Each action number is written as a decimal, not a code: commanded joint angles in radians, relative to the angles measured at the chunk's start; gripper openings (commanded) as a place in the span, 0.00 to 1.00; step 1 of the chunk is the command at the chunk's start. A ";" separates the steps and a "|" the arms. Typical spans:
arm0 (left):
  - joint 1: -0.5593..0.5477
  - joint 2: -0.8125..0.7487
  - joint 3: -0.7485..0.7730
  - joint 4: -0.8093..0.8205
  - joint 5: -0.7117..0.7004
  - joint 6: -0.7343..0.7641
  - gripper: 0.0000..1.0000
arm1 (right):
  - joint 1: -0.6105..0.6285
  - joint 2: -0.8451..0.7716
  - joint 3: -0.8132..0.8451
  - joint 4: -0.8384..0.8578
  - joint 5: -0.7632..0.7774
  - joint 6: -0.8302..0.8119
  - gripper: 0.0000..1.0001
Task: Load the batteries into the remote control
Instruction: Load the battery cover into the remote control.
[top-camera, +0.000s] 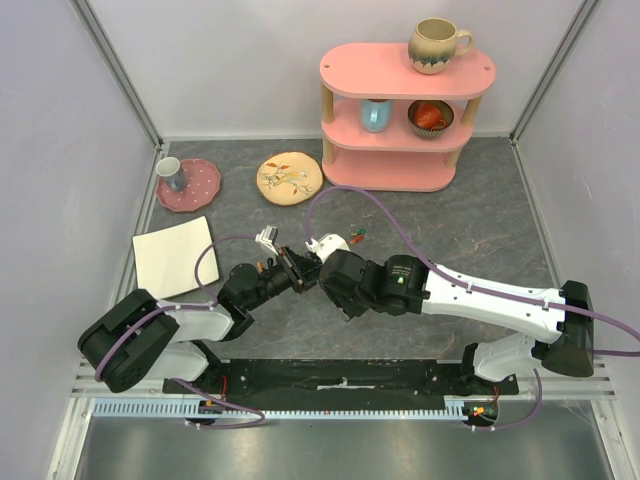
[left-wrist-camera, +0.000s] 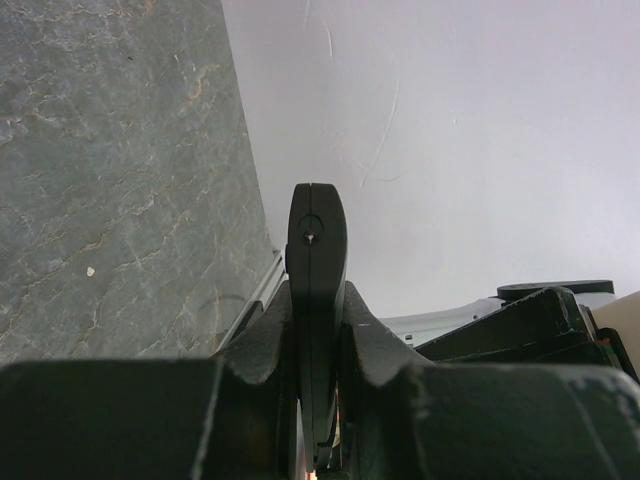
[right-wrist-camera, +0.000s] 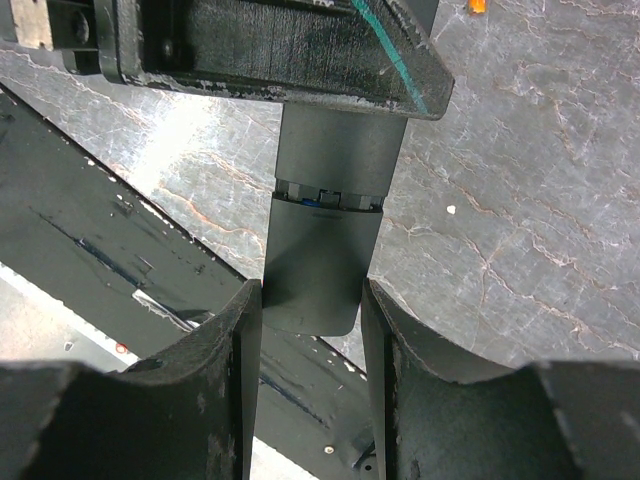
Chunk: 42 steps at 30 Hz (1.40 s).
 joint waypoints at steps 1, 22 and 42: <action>-0.004 -0.047 0.046 0.077 0.011 -0.022 0.02 | 0.004 0.006 -0.014 0.008 -0.005 0.005 0.26; -0.004 -0.052 0.074 0.068 0.106 -0.006 0.02 | -0.003 0.029 0.003 -0.001 0.000 -0.015 0.26; -0.027 -0.076 0.068 0.035 0.125 0.018 0.02 | -0.020 0.037 0.024 0.000 0.021 -0.028 0.26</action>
